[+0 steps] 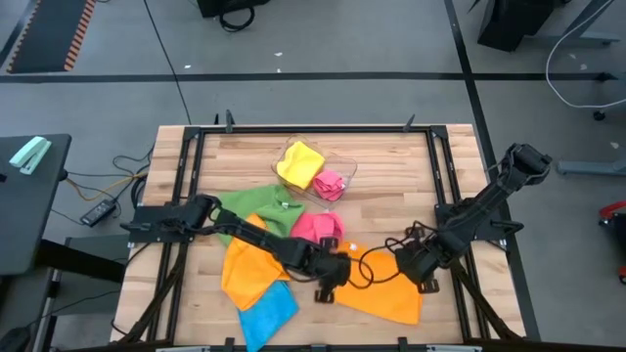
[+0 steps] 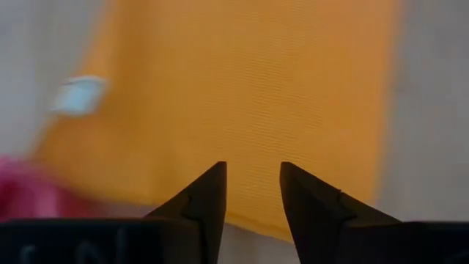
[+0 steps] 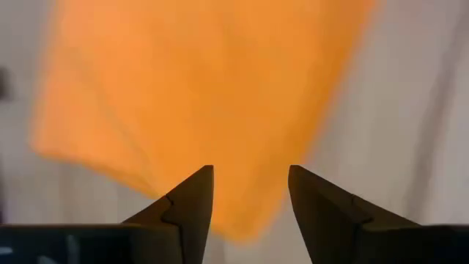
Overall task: Fold microfiber towels
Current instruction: Fold the right orange microfiber cloth
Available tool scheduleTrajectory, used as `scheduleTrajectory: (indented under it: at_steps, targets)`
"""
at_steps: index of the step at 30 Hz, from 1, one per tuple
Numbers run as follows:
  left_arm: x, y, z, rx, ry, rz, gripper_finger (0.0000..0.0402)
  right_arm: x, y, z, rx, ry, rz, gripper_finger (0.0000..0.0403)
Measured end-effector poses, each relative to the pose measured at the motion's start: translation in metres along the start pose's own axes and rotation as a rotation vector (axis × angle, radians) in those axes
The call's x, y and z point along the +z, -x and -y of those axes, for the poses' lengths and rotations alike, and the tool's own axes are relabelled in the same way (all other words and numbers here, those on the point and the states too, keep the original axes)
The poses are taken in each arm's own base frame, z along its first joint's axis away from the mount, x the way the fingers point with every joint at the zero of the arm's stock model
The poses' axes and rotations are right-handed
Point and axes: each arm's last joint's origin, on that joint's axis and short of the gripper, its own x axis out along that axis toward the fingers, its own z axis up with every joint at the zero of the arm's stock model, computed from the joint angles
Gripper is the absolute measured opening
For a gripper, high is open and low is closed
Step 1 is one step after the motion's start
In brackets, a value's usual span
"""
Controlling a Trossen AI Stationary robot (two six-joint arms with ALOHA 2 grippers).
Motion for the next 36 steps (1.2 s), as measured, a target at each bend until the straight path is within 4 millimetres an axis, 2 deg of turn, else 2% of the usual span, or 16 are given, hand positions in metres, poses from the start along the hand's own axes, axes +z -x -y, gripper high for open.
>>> scheduleTrajectory:
  at_steps: [5, 9, 13, 16, 21, 24, 26, 32, 36]
  targets:
    - [0.001, 0.008, 0.029, -0.071, -0.193, 0.026, 0.0125, 0.010, -0.002, -0.015, 0.065, 0.069, 0.209, 0.0186]
    - [0.001, 0.011, 0.041, -0.056, -0.309, 0.066, 0.0118, 0.011, -0.001, -0.022, -0.004, 0.082, 0.340, 0.0186]
    - [0.019, 0.012, 0.035, 0.006, -0.374, 0.230, 0.0111, 0.010, 0.002, -0.023, -0.206, 0.043, 0.520, 0.0186]
    - [0.036, 0.015, 0.025, 0.035, -0.408, 0.369, 0.0103, 0.011, 0.004, -0.021, -0.273, 0.016, 0.572, 0.0186]
    - [0.059, 0.030, 0.012, 0.039, -0.336, 0.422, 0.0085, 0.002, 0.000, -0.020, -0.199, -0.120, 0.466, 0.0186]
    - [0.062, 0.031, 0.008, 0.024, -0.244, 0.435, 0.0073, -0.005, 0.000, -0.024, -0.171, -0.222, 0.459, 0.0186]
    - [0.062, 0.031, 0.008, 0.007, -0.165, 0.435, 0.0066, -0.009, 0.001, -0.028, -0.182, -0.224, 0.500, 0.0186]
    - [0.059, 0.034, 0.021, -0.066, 0.056, 0.432, 0.0053, -0.019, 0.004, -0.038, -0.199, -0.227, 0.597, 0.0186]
    - [0.054, 0.038, 0.042, -0.117, 0.129, 0.424, 0.0050, -0.023, 0.005, -0.041, -0.195, -0.274, 0.656, 0.0186]
